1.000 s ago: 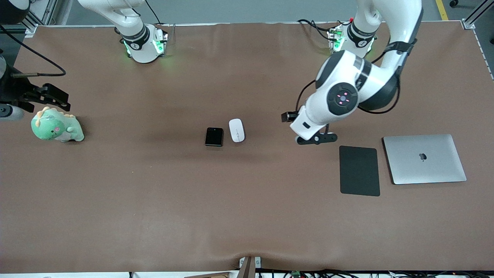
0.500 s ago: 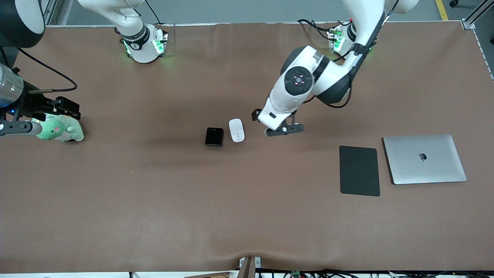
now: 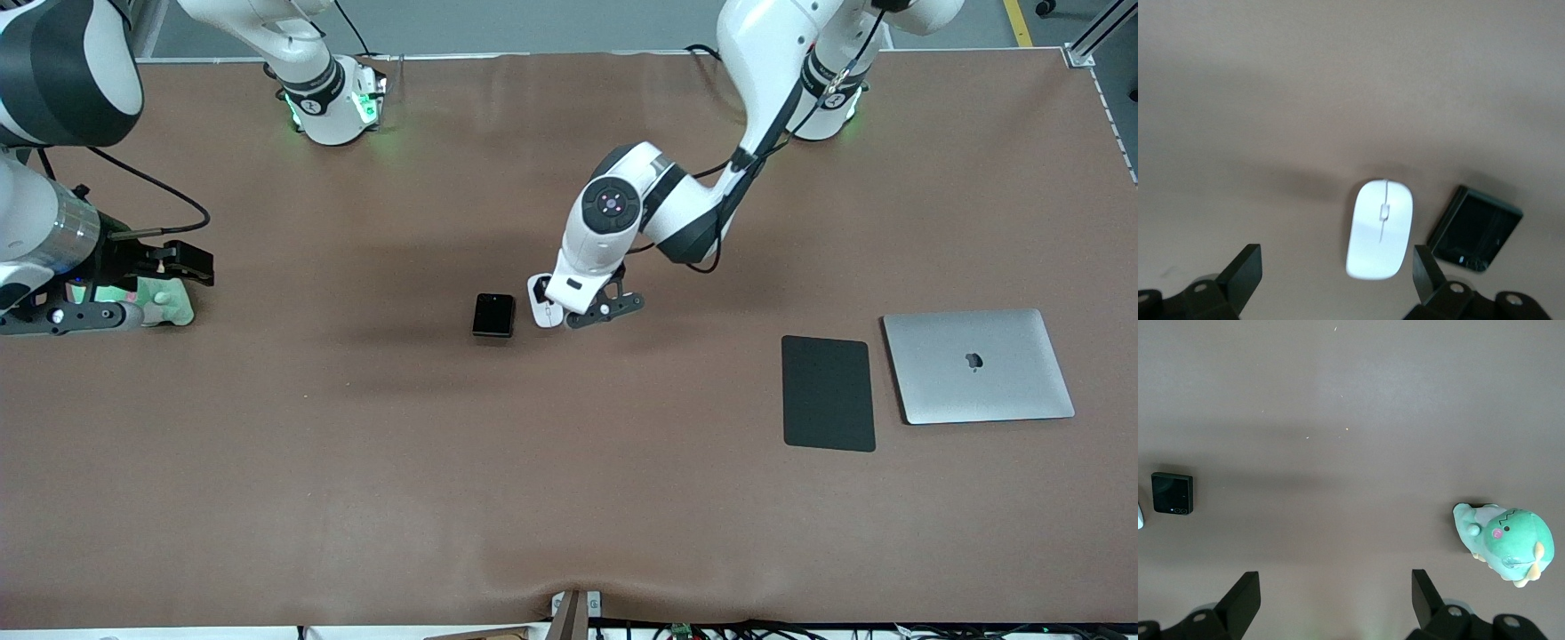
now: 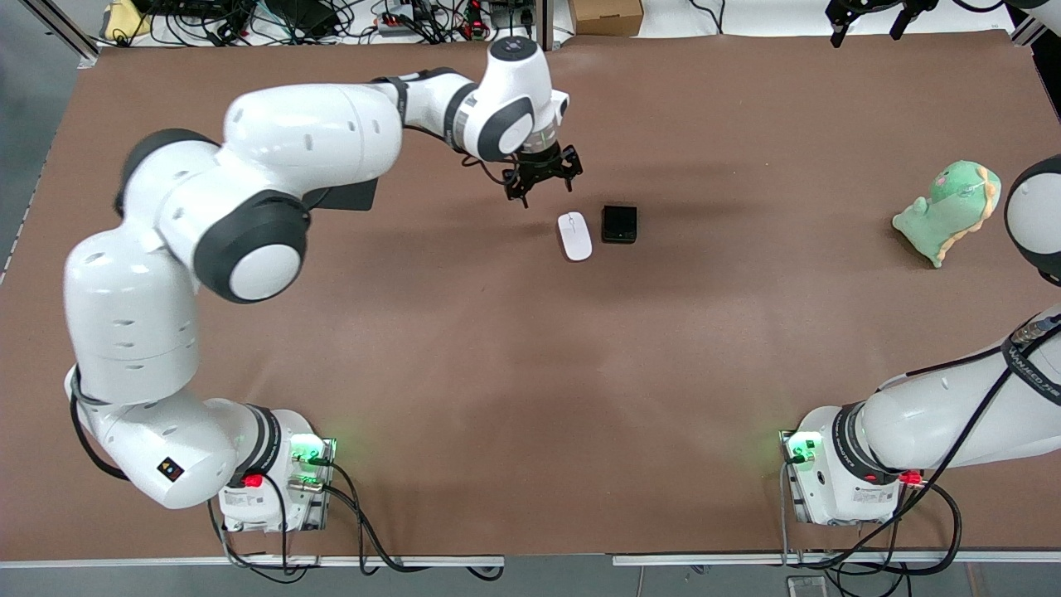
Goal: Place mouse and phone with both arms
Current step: 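Lower the left gripper and grasp the white mouse while the right gripper approaches, then carry the mouse with the left gripper while the right gripper grasps the phone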
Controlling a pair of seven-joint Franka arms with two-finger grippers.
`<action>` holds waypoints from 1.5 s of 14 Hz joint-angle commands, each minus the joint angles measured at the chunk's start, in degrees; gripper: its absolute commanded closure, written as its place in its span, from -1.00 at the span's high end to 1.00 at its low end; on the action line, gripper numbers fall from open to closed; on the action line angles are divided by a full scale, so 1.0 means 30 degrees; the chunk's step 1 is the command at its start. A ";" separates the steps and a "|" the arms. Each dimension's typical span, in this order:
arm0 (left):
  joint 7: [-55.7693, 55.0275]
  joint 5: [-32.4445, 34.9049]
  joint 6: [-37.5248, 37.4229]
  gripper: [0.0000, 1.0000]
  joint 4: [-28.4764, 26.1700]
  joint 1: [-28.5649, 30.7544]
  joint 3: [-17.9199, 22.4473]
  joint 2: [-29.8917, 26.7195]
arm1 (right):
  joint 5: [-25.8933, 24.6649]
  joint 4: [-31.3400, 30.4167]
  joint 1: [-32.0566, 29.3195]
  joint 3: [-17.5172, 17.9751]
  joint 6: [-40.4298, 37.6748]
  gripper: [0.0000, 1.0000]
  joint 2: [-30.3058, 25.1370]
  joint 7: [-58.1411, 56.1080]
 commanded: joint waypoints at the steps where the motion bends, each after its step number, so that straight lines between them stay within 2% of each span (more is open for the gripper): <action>1: -0.2352 0.1378 -0.0129 1.00 0.1777 -0.0919 0.0275 0.1494 | -0.0326 0.0404 0.0251 -0.0149 -0.0056 1.00 0.0381 -0.0107; 5: -0.3762 0.1764 -0.0041 1.00 0.3299 -0.1592 0.0449 0.3309 | -0.0151 0.0404 0.0221 -0.0149 0.0703 1.00 0.1082 -0.0078; 12: -0.3795 0.1735 0.0340 1.00 0.3682 -0.2297 0.0714 0.4455 | 0.0433 0.0084 0.0602 -0.0119 0.1469 1.00 0.1847 0.0097; 18: -0.4088 0.1706 0.0838 1.00 0.3682 -0.2677 0.0714 0.4894 | 0.2980 -0.2082 0.0720 -0.0119 0.1966 1.00 0.1730 0.1351; 21: -0.4059 0.1705 0.0838 1.00 0.3653 -0.2765 0.0685 0.4895 | 0.3306 -0.4625 0.1625 -0.0119 0.3922 1.00 0.0942 0.2820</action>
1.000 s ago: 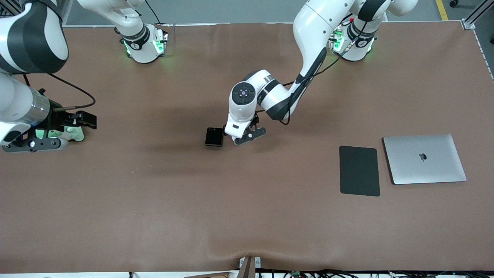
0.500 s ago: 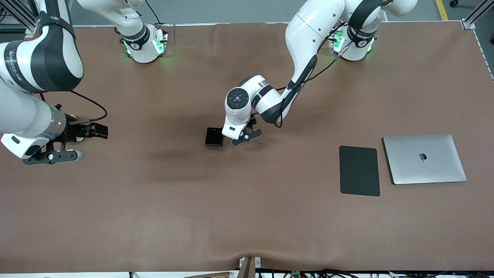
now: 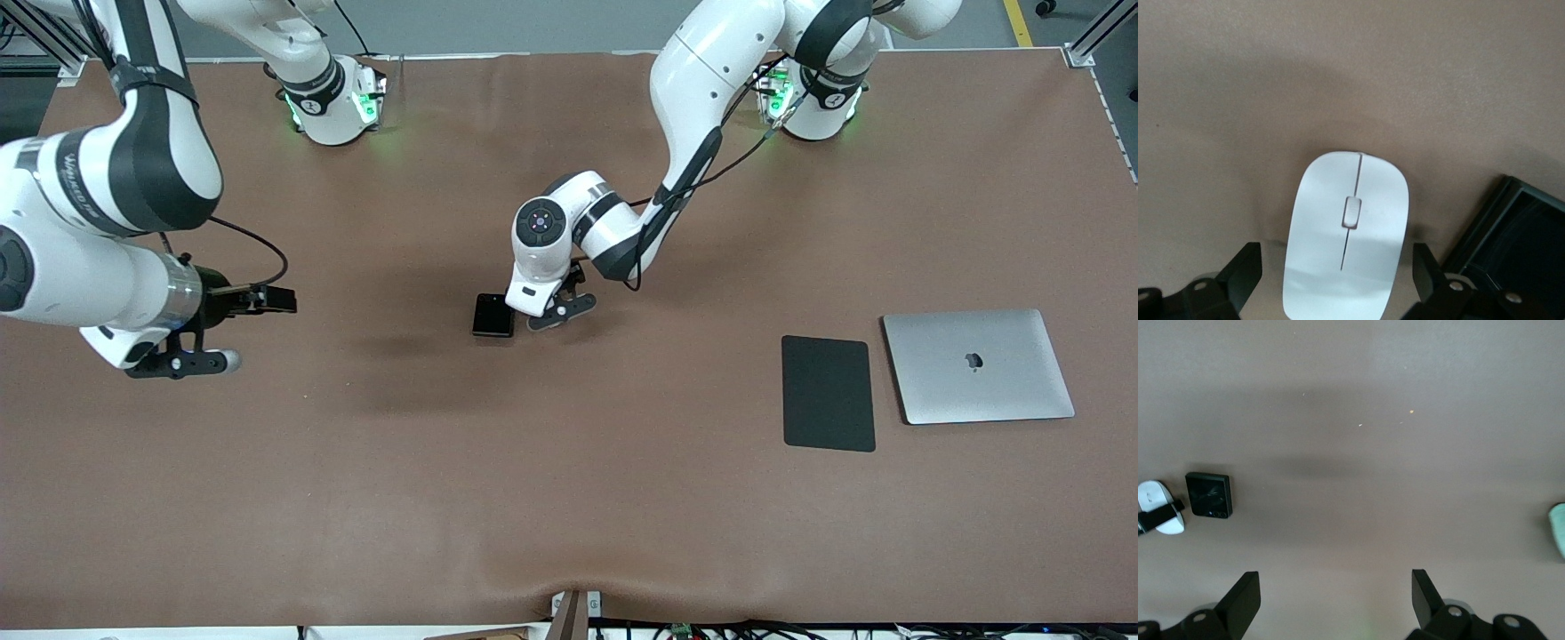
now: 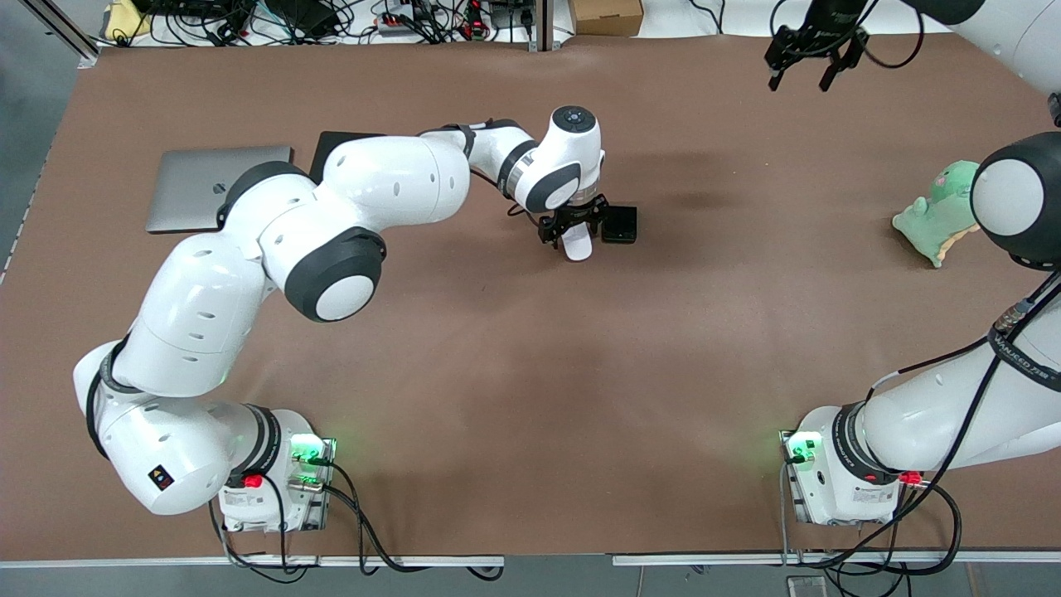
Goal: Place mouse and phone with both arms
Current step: 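Carry the mouse with the left gripper while the right gripper grasps the phone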
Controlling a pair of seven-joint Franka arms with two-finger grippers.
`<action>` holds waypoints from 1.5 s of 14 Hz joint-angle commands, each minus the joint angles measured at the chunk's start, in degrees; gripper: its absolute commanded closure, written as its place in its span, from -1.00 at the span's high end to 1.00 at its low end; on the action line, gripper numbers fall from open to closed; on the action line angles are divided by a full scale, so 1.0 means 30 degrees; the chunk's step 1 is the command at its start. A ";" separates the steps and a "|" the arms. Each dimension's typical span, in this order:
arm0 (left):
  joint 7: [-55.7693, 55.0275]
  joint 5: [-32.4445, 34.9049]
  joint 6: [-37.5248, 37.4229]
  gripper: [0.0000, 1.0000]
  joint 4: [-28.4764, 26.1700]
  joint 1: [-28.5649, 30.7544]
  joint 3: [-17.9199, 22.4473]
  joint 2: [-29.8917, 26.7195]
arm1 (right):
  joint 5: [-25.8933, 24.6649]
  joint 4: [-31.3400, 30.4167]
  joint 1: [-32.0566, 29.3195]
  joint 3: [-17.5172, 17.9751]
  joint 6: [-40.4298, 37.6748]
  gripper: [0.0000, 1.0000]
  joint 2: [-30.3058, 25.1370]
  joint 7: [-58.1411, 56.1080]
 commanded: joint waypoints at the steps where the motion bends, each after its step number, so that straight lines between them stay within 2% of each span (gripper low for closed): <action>1: -0.0850 0.0468 0.0337 1.00 0.0486 -0.0367 0.0232 0.0356 | 0.0283 -0.2809 0.0901 -0.0137 0.1876 1.00 -0.1260 0.1152; 2: -0.0850 0.0439 0.0250 1.00 0.0486 -0.0367 0.0203 0.0356 | 0.0283 -0.3280 0.1134 -0.0137 0.2345 1.00 -0.1378 0.1182; 3: -0.0850 0.0322 0.0191 0.70 0.0486 -0.0367 0.0203 0.0327 | 0.0283 -0.3575 0.1310 -0.0137 0.2582 1.00 -0.1379 0.1356; 4: -0.0850 0.0263 0.0046 0.24 0.0486 -0.0367 0.0203 0.0211 | 0.0283 -0.3839 0.1631 -0.0137 0.2845 1.00 -0.1379 0.1938; 6: -0.0850 0.0233 -0.0189 -0.49 0.0486 -0.0338 0.0174 0.0093 | 0.0283 -0.4425 0.2363 -0.0137 0.3460 1.00 -0.1466 0.3315; 8: -0.0763 0.0233 -0.0773 -0.96 0.0486 -0.0222 0.0173 -0.0140 | 0.0283 -0.4836 0.2746 -0.0137 0.4105 1.00 -0.1525 0.4050; 13: -0.0354 0.0321 -0.2412 -1.00 0.0457 0.1036 0.0144 -0.1193 | 0.0400 -0.7146 0.4559 -0.0137 0.7760 1.00 -0.1525 0.6363; 16: 0.1633 0.0204 -0.4665 -1.00 0.0369 0.2002 0.0115 -0.2627 | 0.0429 -0.8233 0.5059 -0.0079 0.9757 1.00 -0.1350 0.7184; 21: 0.5236 0.0204 -0.7305 -1.00 -0.0653 0.4257 0.0056 -0.5644 | 0.0429 -0.8265 0.7108 -0.0049 1.2013 1.00 0.0140 1.0172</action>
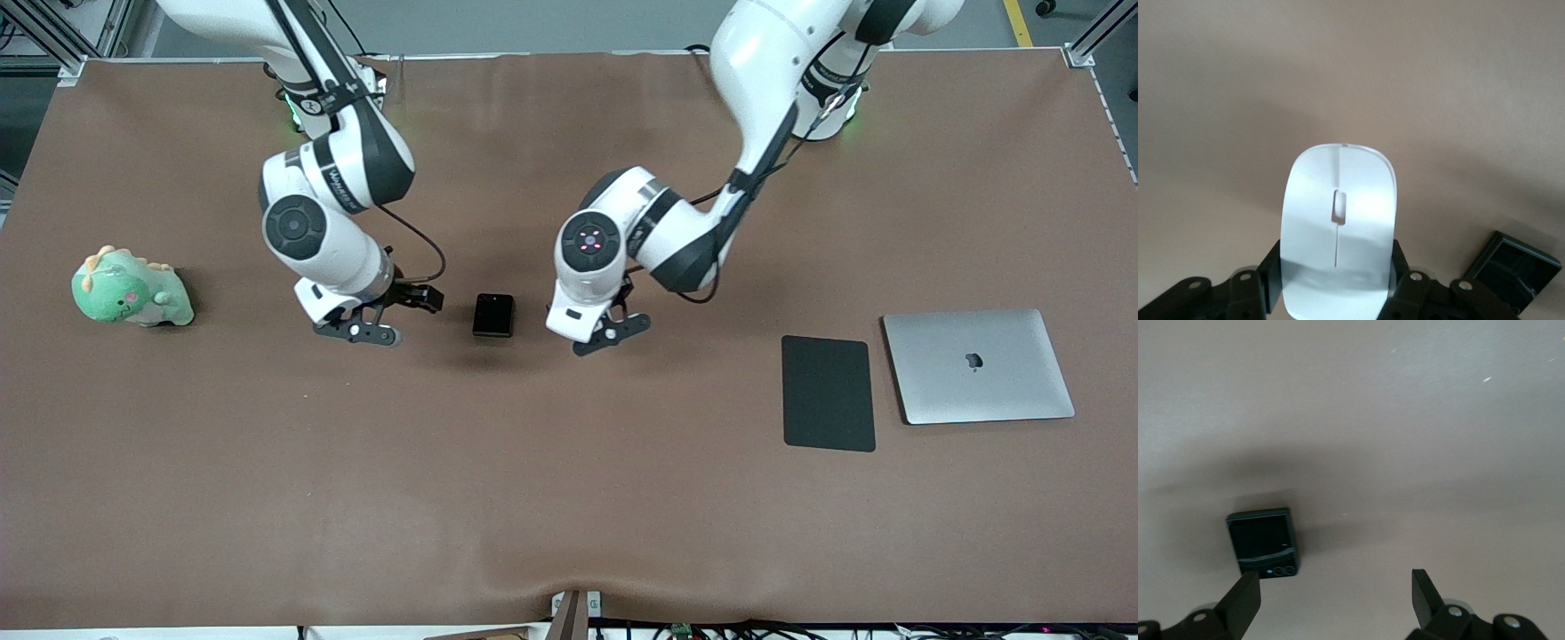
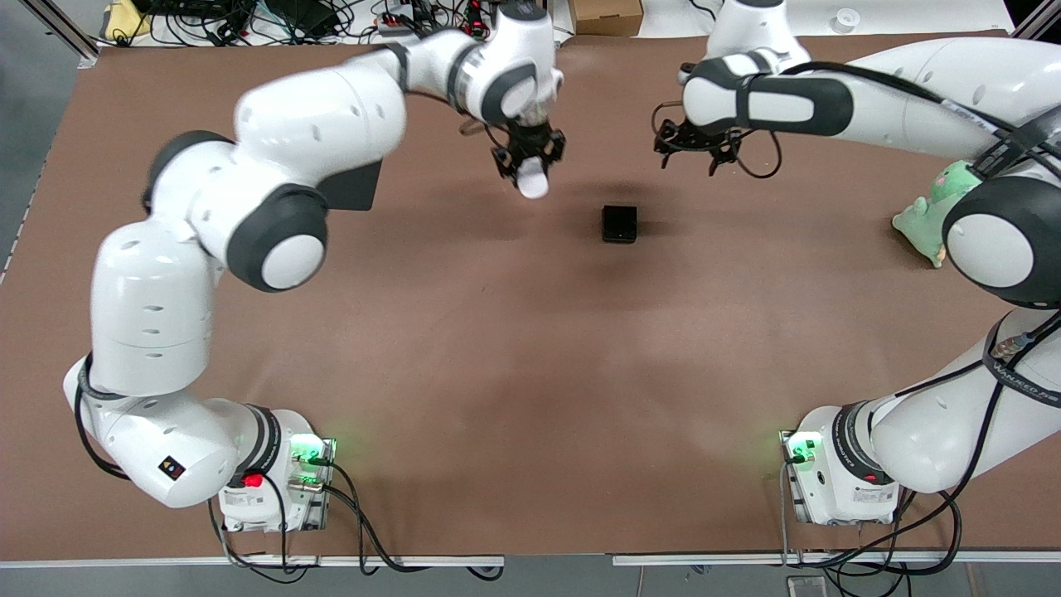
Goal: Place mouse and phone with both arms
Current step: 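Carry the mouse with the left gripper while the right gripper grasps the phone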
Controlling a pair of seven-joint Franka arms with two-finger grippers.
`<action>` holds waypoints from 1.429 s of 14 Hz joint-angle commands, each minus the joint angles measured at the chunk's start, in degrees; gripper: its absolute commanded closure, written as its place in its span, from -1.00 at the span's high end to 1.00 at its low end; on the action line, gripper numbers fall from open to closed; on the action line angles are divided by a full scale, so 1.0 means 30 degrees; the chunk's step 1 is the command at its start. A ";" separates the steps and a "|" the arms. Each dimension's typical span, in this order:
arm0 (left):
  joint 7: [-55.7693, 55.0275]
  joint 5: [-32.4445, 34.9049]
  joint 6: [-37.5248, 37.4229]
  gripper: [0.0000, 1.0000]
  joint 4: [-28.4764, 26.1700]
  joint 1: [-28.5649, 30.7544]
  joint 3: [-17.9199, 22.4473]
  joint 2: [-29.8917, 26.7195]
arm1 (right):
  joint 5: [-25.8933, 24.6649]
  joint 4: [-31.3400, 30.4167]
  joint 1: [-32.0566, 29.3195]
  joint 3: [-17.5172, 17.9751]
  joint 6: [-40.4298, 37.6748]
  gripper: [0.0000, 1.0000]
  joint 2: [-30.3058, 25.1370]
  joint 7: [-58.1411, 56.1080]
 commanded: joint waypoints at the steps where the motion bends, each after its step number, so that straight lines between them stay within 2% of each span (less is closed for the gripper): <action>1: 0.2168 0.0233 -0.1038 -1.00 -0.1570 0.1338 -0.0122 -0.2158 | 0.0163 -0.0123 0.1165 -0.0111 0.1746 1.00 0.1076 0.1369; 4: 0.4776 0.0233 -0.1772 -1.00 -0.2012 0.3184 -0.0122 -0.3362 | 0.0192 0.0052 0.1898 -0.0111 0.3888 1.00 0.2571 0.1430; 9: 0.8646 0.0496 -0.2213 -1.00 -0.2393 0.5852 -0.0092 -0.4214 | 0.0163 0.0433 0.2456 -0.0053 0.5206 1.00 0.4182 0.1314; 12: 1.0434 0.0526 -0.2184 -1.00 -0.2423 0.6791 -0.0005 -0.4274 | 0.0192 0.0725 0.2954 -0.0052 0.6091 1.00 0.5151 0.1343; 20: 1.6557 0.2108 -0.1980 -1.00 -0.2452 0.9457 -0.0034 -0.3659 | 0.0192 0.1137 0.3248 -0.0052 0.6413 1.00 0.5915 0.1343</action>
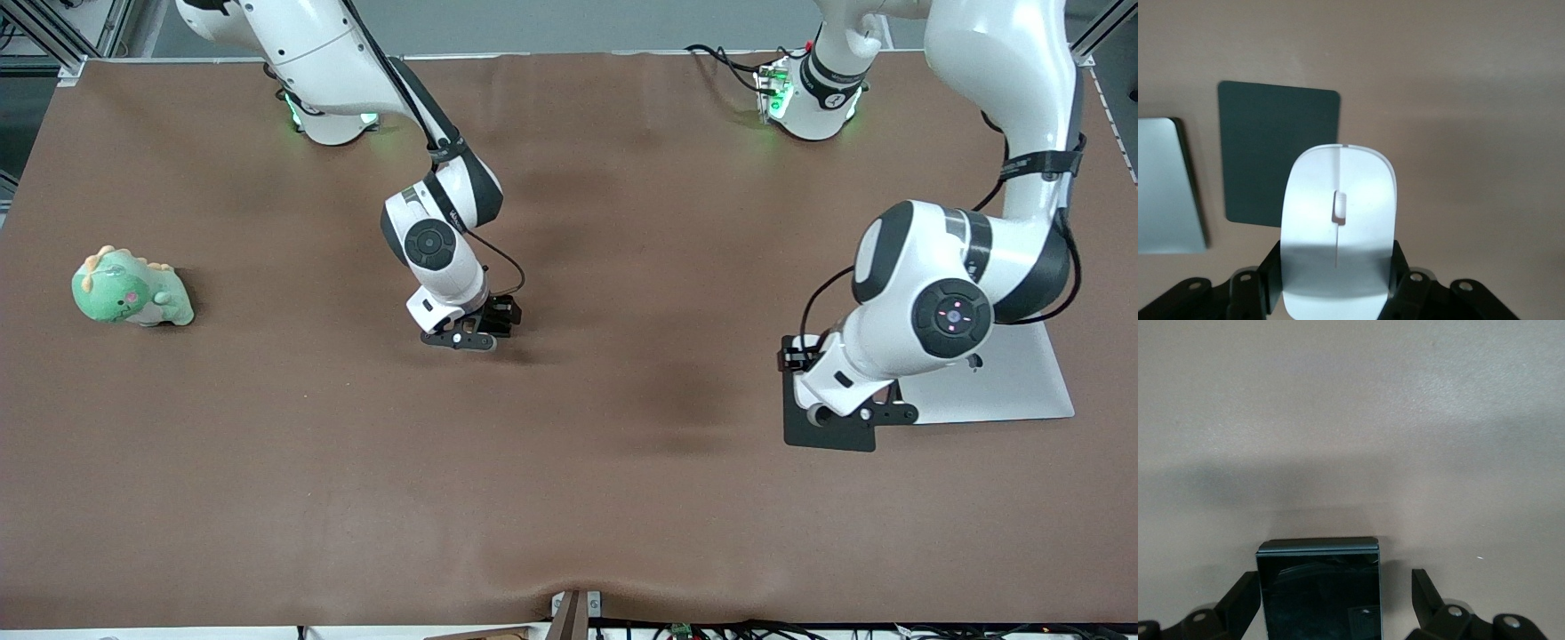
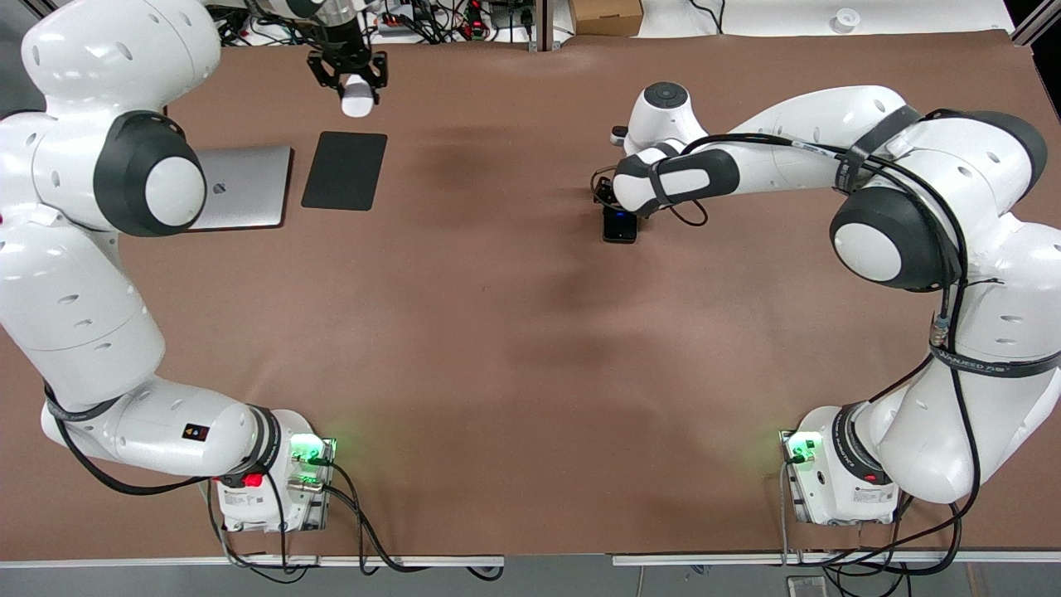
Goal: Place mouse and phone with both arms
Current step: 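Lower the mouse onto the mousepad while the right gripper carries the phone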
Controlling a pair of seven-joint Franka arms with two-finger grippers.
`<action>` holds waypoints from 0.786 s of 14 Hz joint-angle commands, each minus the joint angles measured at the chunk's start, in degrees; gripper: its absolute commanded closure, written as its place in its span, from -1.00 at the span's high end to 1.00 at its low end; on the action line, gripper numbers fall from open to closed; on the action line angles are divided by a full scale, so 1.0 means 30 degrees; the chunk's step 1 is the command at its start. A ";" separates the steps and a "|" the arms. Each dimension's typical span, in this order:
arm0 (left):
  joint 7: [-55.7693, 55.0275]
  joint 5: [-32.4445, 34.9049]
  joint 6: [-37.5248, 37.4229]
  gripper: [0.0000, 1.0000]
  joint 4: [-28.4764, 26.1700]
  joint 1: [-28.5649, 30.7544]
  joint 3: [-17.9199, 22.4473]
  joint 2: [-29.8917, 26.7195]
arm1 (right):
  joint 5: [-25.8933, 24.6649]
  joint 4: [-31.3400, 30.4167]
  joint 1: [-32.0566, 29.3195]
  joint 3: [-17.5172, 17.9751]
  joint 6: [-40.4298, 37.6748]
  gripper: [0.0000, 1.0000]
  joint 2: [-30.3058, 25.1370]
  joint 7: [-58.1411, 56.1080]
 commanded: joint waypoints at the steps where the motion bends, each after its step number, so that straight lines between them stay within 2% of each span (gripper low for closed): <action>1: 0.1424 0.0497 0.0179 -1.00 -0.0257 0.0710 -0.0154 0.0134 | 0.0191 0.0334 0.0239 -0.0106 0.0140 1.00 0.0320 0.0164; 10: 0.2803 0.0497 0.3722 -1.00 -0.1517 0.1561 -0.0095 0.1481 | 0.0191 0.0334 0.0503 -0.0106 0.0140 1.00 0.0613 0.0252; 11: 0.2892 0.0497 0.3956 -1.00 -0.1546 0.1707 -0.0095 0.1628 | 0.0162 0.0334 0.0503 -0.0106 0.0111 0.60 0.0613 0.0252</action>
